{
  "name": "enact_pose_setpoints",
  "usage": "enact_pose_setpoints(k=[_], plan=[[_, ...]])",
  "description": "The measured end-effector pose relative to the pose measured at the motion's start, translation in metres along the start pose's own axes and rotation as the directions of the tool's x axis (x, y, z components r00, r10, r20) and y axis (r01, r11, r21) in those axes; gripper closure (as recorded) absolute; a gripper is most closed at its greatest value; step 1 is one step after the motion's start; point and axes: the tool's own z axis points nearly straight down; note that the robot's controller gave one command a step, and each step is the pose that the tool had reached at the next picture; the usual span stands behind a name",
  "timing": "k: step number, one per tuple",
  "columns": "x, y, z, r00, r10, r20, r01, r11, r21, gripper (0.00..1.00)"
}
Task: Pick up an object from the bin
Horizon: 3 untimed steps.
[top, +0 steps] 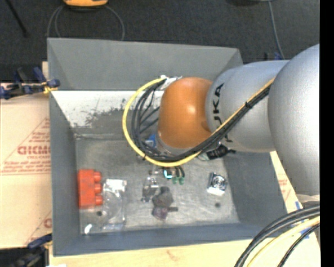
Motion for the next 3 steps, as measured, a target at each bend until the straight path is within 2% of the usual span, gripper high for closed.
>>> enact_pose_setpoints(k=[1,2,3], plan=[[0.048,-0.056,0.034,0.972,-0.233,0.001,0.233,0.972,0.004,0.00],[0.047,-0.054,0.033,0.973,-0.232,0.006,0.232,0.973,0.002,1.00],[0.054,-0.091,-0.119,0.956,-0.294,0.015,0.294,0.956,0.007,1.00]])
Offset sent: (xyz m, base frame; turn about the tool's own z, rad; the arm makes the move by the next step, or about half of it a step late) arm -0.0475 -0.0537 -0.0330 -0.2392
